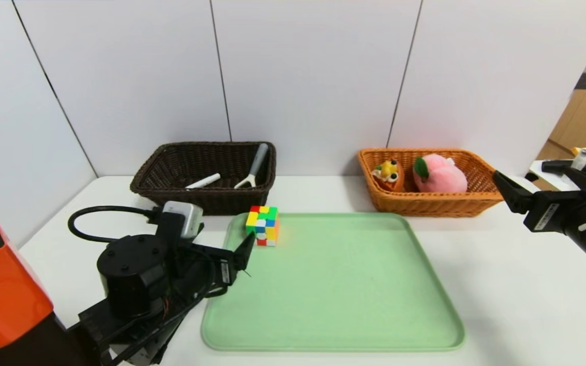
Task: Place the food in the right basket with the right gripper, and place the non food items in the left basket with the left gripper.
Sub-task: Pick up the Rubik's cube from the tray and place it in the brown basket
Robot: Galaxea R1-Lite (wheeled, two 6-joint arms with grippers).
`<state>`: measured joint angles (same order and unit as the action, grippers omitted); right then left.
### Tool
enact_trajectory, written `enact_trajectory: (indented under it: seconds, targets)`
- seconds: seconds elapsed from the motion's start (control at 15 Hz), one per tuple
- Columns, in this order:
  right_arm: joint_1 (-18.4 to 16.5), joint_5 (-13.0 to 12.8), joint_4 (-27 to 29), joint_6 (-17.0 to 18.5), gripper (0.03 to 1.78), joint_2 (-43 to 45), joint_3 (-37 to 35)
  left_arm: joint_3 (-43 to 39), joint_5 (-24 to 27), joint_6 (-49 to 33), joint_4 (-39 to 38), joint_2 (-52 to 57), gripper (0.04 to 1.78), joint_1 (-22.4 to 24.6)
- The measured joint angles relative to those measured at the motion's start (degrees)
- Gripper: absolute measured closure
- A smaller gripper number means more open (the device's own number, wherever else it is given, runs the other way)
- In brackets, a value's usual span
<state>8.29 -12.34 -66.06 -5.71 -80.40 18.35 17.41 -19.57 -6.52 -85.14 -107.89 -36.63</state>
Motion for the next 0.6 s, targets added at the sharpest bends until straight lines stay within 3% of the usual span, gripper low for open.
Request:
enact_trajectory:
  seconds: [0.6]
  targets:
    - [0.61,0.00,-0.06,-0.20,0.12,-0.11,-1.16,2.88,-0.33,0.00,-0.83,-4.02,0.13,-5.25]
